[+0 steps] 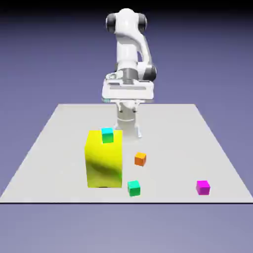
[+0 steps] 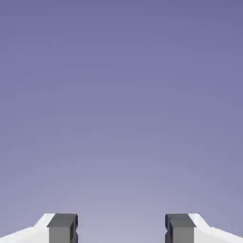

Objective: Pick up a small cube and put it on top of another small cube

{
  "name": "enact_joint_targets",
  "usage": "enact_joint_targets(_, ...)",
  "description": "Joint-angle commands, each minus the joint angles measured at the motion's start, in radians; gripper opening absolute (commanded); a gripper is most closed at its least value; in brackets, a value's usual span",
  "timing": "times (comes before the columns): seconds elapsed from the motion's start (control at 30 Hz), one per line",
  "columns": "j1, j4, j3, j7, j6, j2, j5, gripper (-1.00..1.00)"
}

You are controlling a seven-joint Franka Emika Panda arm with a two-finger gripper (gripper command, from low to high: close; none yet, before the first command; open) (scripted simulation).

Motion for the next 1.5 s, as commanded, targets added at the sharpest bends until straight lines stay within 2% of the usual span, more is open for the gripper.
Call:
enact_joint_targets(0.0, 0.009, 0.032, 0.014, -0.009, -0.034, 0.036, -0.021, 0.0)
enact_joint_targets(1.2, 0.33, 1.172, 0.505, -0.341, -1.248, 1.341, -0.777, 0.0)
enact_joint_targets(1.27, 0.336, 1.195, 0.515, -0.347, -1.273, 1.367, -0.792, 0.0)
enact_joint_targets(1.37, 0.312, 1.144, 0.471, -0.309, -1.163, 1.435, -0.851, 0.0)
enact_joint_targets(1.4, 0.312, 1.144, 0.471, -0.309, -1.163, 1.435, -0.851, -1.0)
enact_joint_targets(1.47, 0.322, 1.164, 0.489, -0.324, -1.207, 1.408, -0.828, -1.0)
